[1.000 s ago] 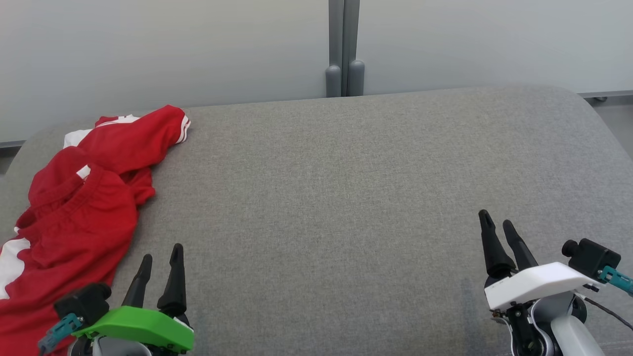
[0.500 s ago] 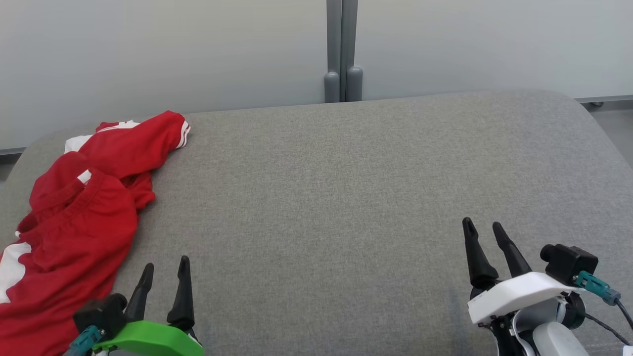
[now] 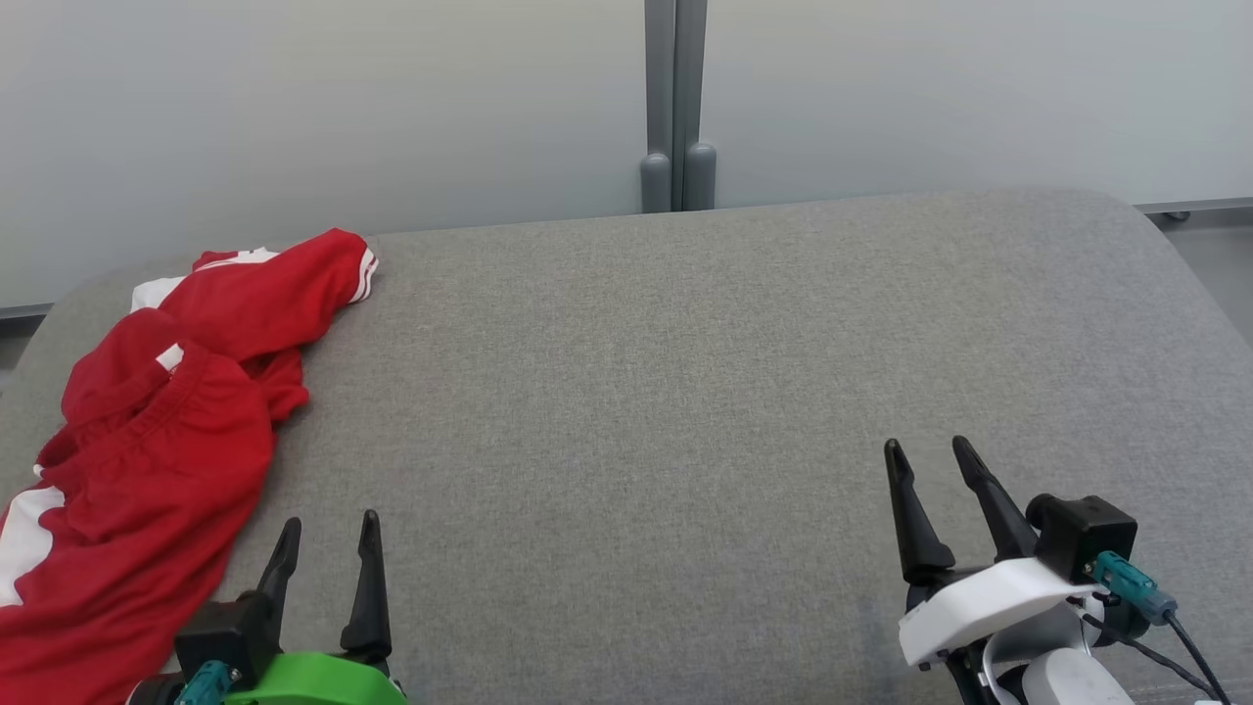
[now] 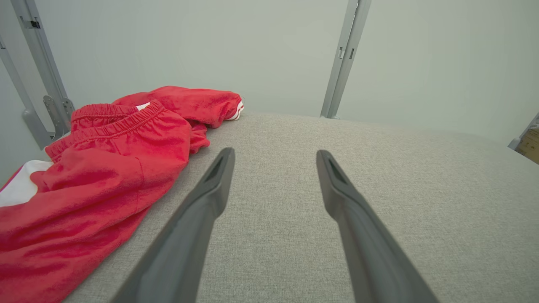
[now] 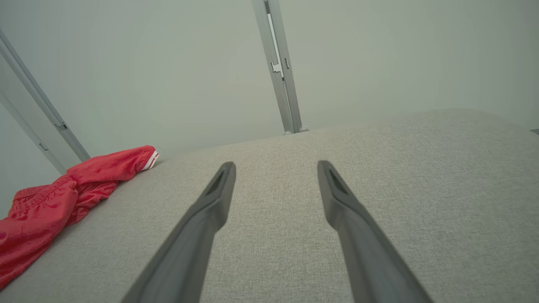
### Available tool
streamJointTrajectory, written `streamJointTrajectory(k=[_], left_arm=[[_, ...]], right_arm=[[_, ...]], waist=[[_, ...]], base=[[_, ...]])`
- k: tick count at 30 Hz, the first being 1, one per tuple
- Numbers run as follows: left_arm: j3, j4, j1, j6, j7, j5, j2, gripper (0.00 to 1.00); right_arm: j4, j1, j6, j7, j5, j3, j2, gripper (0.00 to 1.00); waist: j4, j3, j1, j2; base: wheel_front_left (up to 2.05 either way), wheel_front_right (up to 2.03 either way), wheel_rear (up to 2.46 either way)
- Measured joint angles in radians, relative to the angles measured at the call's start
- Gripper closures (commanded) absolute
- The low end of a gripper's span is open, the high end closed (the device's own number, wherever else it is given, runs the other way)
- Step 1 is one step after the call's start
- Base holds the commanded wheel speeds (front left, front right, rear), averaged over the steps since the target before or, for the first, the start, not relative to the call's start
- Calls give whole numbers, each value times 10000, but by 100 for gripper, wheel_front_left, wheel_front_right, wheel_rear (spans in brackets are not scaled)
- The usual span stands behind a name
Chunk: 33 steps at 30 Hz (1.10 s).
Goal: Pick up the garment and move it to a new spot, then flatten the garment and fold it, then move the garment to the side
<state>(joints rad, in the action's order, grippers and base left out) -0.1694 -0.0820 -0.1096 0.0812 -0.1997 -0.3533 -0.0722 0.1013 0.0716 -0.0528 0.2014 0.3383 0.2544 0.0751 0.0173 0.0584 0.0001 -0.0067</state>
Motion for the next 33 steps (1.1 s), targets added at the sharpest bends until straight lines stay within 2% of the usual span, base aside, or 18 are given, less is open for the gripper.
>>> streamJointTrajectory(k=[16, 33], left_arm=[[-307, 290, -247, 347, -493, 1831, 4, 0], [-309, 267, -321, 347, -493, 1894, 8, 0]], right_arm=[[-343, 145, -199, 479, -2163, 510, 67, 0], [-359, 189, -198, 489, -2222, 470, 67, 0]], waist=[[69, 82, 0, 0], [73, 63, 0, 0]], base=[[0, 0, 0], [0, 0, 0]])
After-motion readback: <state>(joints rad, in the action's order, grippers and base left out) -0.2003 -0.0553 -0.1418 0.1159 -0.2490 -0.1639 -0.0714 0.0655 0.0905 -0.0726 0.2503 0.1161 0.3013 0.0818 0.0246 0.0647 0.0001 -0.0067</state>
